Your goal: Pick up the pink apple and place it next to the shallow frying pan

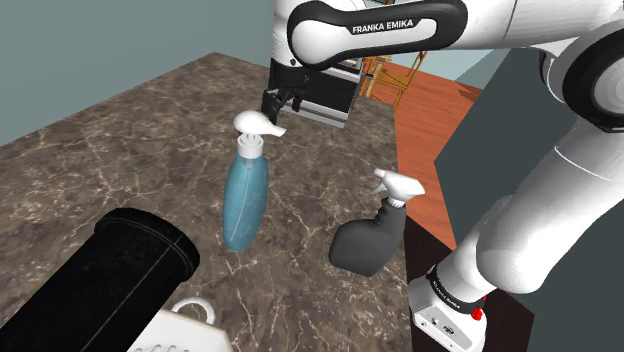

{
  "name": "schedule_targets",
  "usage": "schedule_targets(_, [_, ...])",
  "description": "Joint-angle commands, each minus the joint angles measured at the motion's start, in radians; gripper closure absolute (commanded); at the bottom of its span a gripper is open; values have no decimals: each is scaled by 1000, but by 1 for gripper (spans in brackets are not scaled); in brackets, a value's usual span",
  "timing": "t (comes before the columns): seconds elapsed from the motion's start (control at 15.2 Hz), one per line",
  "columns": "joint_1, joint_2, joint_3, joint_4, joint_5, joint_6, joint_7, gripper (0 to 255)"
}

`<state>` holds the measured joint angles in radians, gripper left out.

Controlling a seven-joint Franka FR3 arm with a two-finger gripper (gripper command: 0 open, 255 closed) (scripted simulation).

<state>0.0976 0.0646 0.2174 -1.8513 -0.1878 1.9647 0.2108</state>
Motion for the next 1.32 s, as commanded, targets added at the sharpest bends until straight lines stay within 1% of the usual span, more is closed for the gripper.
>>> schedule_targets(0.0, [14, 70, 10, 71, -28, 10, 22, 0])
schedule_targets(0.4, [75, 288, 20, 330, -114, -4, 68, 0])
schedule_targets(0.46, [78, 297, 20, 340, -116, -5, 69, 0])
schedule_targets(0.92, [71, 330, 10, 290, -130, 78, 79, 0])
schedule_targets(1.25, [71, 330, 10, 290, -130, 78, 79, 0])
